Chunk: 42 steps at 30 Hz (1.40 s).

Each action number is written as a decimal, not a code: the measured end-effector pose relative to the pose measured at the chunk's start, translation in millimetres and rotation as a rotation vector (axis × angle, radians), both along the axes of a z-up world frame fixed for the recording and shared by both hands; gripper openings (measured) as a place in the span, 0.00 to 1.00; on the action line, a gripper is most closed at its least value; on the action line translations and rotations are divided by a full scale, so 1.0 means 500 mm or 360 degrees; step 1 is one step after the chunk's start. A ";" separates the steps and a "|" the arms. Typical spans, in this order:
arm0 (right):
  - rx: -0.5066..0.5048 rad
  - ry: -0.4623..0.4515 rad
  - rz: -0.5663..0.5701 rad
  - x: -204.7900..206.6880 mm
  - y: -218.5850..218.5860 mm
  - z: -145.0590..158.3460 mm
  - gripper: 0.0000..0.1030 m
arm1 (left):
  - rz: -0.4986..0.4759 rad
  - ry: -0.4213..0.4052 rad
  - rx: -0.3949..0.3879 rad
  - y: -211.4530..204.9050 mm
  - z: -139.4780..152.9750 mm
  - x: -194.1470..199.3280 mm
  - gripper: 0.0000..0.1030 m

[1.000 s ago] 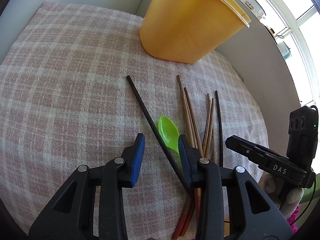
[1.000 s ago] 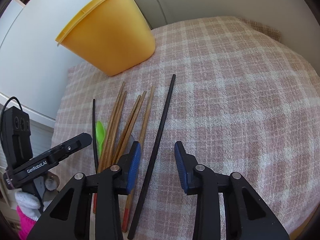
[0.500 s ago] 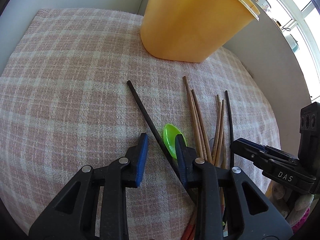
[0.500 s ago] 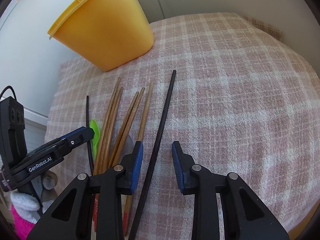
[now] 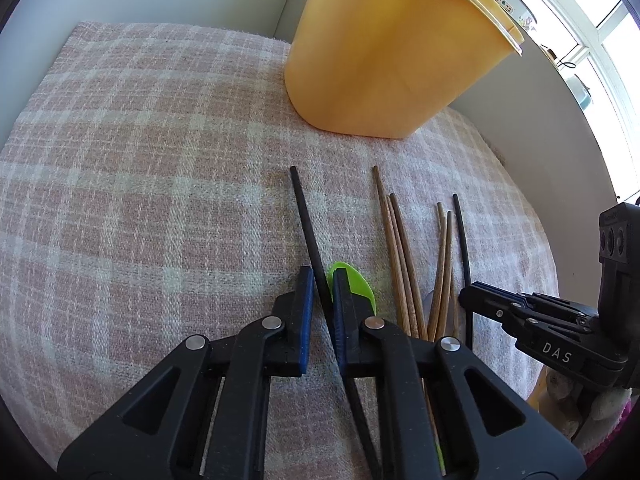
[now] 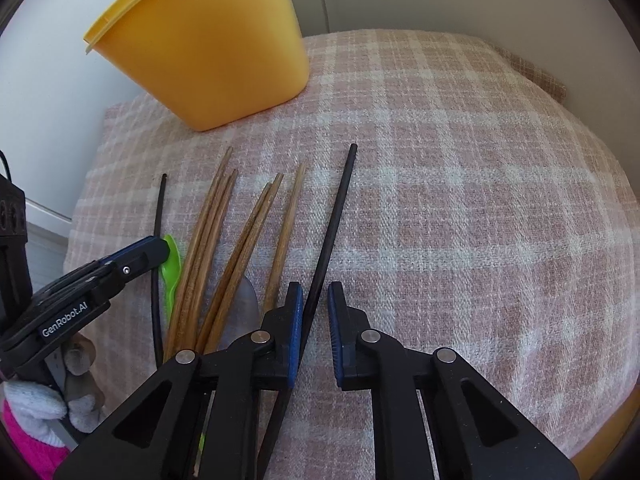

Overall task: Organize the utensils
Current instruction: 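Close the left tool on a black chopstick while the right tool grasps the other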

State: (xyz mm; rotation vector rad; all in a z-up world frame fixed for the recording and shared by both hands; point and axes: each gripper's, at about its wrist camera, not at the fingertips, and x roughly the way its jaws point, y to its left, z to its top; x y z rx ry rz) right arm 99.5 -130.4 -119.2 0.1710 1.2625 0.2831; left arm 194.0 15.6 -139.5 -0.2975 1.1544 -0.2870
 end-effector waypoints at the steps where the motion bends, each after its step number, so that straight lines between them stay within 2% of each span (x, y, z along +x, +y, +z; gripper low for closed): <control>1: 0.0013 0.0004 -0.0006 -0.003 -0.001 0.000 0.07 | 0.0006 0.0000 -0.0005 0.012 0.003 -0.001 0.04; 9: 0.0095 -0.0014 -0.0048 -0.006 -0.032 0.013 0.06 | 0.0045 -0.0036 -0.0042 0.095 0.033 -0.004 0.04; 17: 0.0129 -0.0144 -0.0035 -0.034 -0.074 0.052 0.06 | 0.0057 -0.0136 -0.0075 0.155 0.093 -0.012 0.04; 20: 0.0126 -0.0189 -0.0032 -0.038 -0.084 0.064 0.06 | 0.0048 -0.0178 -0.0047 0.166 0.109 -0.021 0.04; 23: 0.0120 -0.0185 -0.0031 -0.042 -0.088 0.063 0.06 | 0.0060 -0.0111 -0.0034 0.167 0.102 -0.019 0.04; 25: 0.0114 -0.0176 -0.0029 -0.048 -0.093 0.065 0.06 | 0.0046 -0.0009 -0.0041 0.168 0.090 -0.006 0.06; 26: 0.0111 -0.0172 -0.0026 -0.050 -0.095 0.065 0.06 | 0.0046 0.0030 -0.0030 0.157 0.081 -0.008 0.08; 27: 0.0110 -0.0170 -0.0024 -0.051 -0.093 0.064 0.06 | 0.0042 0.0057 -0.0001 0.151 0.077 -0.005 0.18; 28: 0.0112 -0.0168 -0.0023 -0.053 -0.098 0.067 0.06 | 0.0030 0.0059 0.0022 0.145 0.075 -0.006 0.21; 36: 0.0100 -0.0171 -0.0004 -0.042 -0.074 0.060 0.06 | -0.0049 0.0033 0.0288 0.103 0.073 0.035 0.21; 38: 0.0096 -0.0178 0.0004 -0.042 -0.072 0.063 0.06 | -0.0093 -0.0038 0.0372 0.091 0.074 0.035 0.15; 39: 0.0092 -0.0184 0.0011 -0.045 -0.071 0.066 0.06 | -0.0113 -0.0072 0.0402 0.082 0.074 0.038 0.08; 42: 0.0080 -0.0204 0.0012 -0.046 -0.072 0.070 0.06 | -0.0088 -0.0072 0.0313 0.090 0.082 0.026 0.06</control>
